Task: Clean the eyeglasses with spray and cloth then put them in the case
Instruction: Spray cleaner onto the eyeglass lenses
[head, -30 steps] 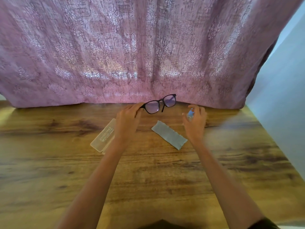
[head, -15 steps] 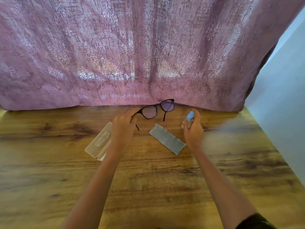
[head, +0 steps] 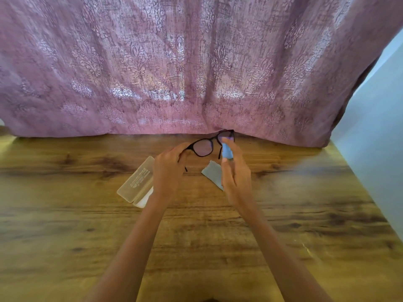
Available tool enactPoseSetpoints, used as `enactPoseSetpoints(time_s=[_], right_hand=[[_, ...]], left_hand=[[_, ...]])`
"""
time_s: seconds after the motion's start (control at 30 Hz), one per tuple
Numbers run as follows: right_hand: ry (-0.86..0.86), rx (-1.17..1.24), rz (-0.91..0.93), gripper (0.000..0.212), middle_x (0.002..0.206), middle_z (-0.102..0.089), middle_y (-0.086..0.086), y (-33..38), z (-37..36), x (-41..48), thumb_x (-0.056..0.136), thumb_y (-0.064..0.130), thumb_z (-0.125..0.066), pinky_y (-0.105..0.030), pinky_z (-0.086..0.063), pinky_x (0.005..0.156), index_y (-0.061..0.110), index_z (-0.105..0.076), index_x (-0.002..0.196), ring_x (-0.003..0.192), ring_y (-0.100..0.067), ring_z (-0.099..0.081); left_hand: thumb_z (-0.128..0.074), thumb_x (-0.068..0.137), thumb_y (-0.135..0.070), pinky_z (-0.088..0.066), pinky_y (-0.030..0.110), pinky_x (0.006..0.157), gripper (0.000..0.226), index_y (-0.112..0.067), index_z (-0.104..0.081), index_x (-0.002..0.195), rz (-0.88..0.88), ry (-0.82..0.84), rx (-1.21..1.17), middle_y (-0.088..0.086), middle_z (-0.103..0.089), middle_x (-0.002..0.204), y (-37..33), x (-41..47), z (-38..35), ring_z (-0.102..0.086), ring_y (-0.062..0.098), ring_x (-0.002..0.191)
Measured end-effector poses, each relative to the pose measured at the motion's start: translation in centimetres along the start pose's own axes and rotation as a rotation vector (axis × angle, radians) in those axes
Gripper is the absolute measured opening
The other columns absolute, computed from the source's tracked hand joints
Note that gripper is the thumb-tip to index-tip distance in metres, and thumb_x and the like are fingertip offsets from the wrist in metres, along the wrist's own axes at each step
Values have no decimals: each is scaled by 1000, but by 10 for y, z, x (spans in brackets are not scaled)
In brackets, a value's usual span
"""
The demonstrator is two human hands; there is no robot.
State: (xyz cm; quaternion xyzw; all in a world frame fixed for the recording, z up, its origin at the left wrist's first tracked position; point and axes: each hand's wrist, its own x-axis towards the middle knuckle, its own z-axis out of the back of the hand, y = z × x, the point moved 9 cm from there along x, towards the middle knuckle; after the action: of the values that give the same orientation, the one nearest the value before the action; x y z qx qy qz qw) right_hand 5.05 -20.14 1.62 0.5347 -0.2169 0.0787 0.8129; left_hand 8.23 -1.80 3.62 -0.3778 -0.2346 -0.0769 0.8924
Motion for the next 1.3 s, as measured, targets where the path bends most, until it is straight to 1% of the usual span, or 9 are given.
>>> enactPoseSetpoints(time_s=[0.1,0.2,0.43,0.63,0.73,0.8,1.0,1.17,1.3], right_hand=[[68,-78,118,41,64,-41,21,32,-14,1,94,16,-49,-7,-34,54,20,-51,135,51,-3,-42],[104,-167,138,48,58,-37,18,42,-22,3,87,11,-61,-5,-36,58,26,-50,132,53,-4,-44],[95,-283,86,51,55,-37,11,42,-24,5,80,6,-67,-7,-37,57,29,-47,121,56,-5,-47],[146,-286,90,57,55,-35,16,48,-22,5,79,11,-69,-8,-33,57,30,-47,128,59,-2,-49],[202,-308,110,55,58,-39,15,51,-29,1,80,10,-68,-10,-35,55,31,-47,127,56,-4,-48],[176,-309,133,54,56,-43,7,56,-31,-3,80,7,-67,-11,-38,54,31,-47,124,53,-10,-46],[38,-243,105,53,52,-34,9,55,-7,3,80,14,-71,-8,-34,51,31,-48,125,48,-8,-42],[8,-276,71,52,51,-32,11,44,20,17,84,13,-71,-12,-33,45,28,-47,127,45,-9,-37],[24,-356,70,49,50,-39,0,42,24,19,79,4,-66,-13,-33,45,24,-53,122,46,-13,-37]], left_hand=[[-64,91,-12,-51,34,66,22,-10,-72,111,-13,7,-9,7,-76,90,0,-3,1,-68,23,73],[-63,92,-10,-52,33,70,23,-10,-72,113,-10,10,-22,6,-75,93,0,-4,2,-69,22,78],[-63,91,-9,-39,10,67,23,-9,-72,112,6,7,-32,6,-75,93,0,-9,8,-69,19,78],[-62,91,-7,-37,11,71,23,-10,-72,112,-1,7,-53,5,-75,95,-2,-11,11,-69,18,82],[-61,93,-10,-45,17,73,23,-12,-72,112,3,6,-70,3,-75,96,-2,-12,12,-69,17,83],[-61,93,-11,-49,21,74,22,-12,-72,112,6,7,-81,1,-75,95,-1,-12,11,-69,16,82],[-63,91,-7,-36,-1,72,22,-11,-73,110,20,-23,-91,3,-75,94,2,-13,18,-64,9,78],[-64,89,-3,-35,-2,76,22,-8,-73,109,13,-41,-104,4,-75,97,1,-16,24,-62,8,82],[-65,88,-1,-37,0,78,23,-5,-73,109,-13,-36,-102,7,-75,99,-1,-17,25,-67,16,87]])
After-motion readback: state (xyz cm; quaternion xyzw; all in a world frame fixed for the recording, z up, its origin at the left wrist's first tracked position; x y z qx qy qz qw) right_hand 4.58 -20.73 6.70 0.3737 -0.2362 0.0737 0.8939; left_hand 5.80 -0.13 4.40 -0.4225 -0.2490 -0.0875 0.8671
